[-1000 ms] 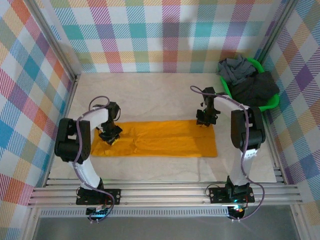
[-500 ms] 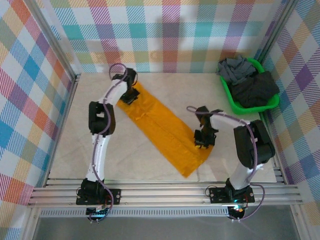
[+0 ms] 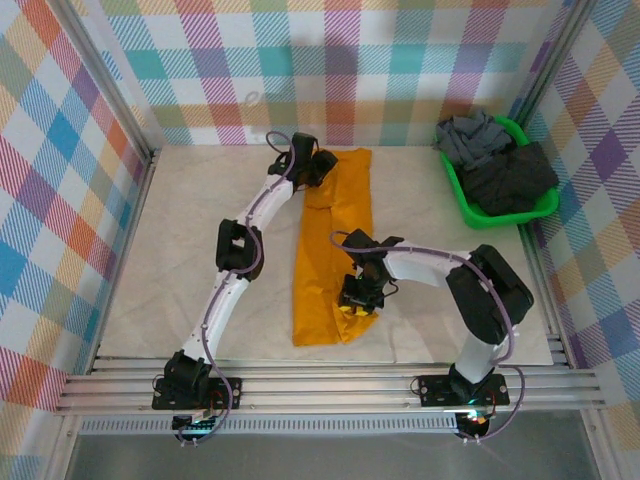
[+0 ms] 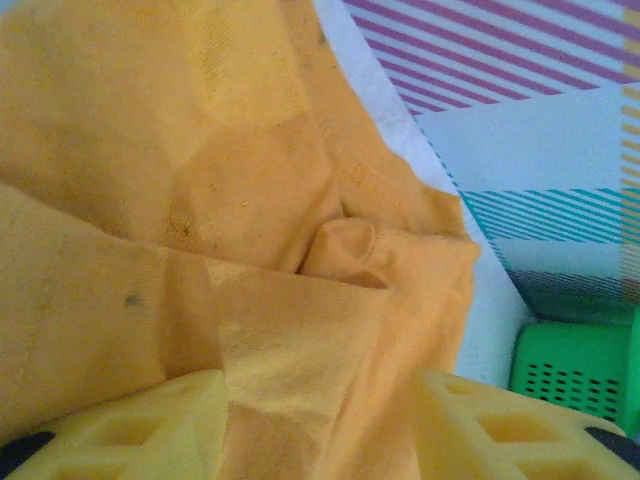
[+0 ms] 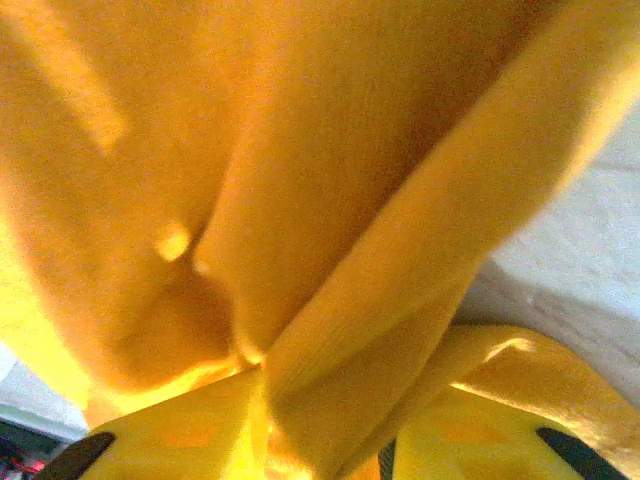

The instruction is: Fold and stack the t-shirts

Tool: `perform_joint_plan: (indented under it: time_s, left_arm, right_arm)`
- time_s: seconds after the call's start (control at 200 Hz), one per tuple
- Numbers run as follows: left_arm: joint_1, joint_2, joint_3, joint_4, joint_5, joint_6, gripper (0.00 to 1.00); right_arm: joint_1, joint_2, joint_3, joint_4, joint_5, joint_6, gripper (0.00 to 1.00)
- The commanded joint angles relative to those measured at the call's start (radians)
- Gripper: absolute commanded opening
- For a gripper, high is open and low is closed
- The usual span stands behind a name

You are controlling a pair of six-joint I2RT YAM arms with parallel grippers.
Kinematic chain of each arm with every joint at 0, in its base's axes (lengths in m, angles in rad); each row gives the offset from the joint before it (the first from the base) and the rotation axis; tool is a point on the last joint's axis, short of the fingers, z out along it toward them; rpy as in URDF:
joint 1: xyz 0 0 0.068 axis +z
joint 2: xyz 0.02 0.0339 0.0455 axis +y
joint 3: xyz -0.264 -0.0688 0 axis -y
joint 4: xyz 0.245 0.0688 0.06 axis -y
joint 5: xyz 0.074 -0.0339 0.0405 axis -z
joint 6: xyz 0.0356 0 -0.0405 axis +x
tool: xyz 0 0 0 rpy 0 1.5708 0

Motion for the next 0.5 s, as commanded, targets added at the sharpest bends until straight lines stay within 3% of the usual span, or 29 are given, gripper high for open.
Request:
perform_joint_plan:
  time_s: [0.0, 0.07, 0.155, 0.365, 0.495]
  left_arm:
    - [0.016, -0.172, 0.024, -0.017, 0.057, 0.021, 0.53]
    - [0.016, -0.274, -0.013, -0.127, 0.063, 0.080, 0.53]
    - [0.011, -0.436, -0.171, -0.234, 0.069, 0.158, 0.53]
    - [-0.008, -1.014, -1.137, -0.204, 0.045, 0.244, 0.50]
    - [-0.030, -1.285, -1.573, -0.281, 0.112, 0.314, 0.49]
  right_arm:
    - [-0.004, -0.144, -0.018, -0.061, 0.019, -0.012, 0.39]
    - [-0.010, -0.242, -0.044, -0.115, 0.049, -0.020, 0.42]
    - [-0.034, -0.359, -0.102, -0.158, 0.054, -0.007, 0.43]
    - [-0.063, -0.510, -0.257, -0.185, 0.002, -0.014, 0.46]
    - [-0.058, -0.486, -0.309, -0.187, -0.040, -0.040, 0.46]
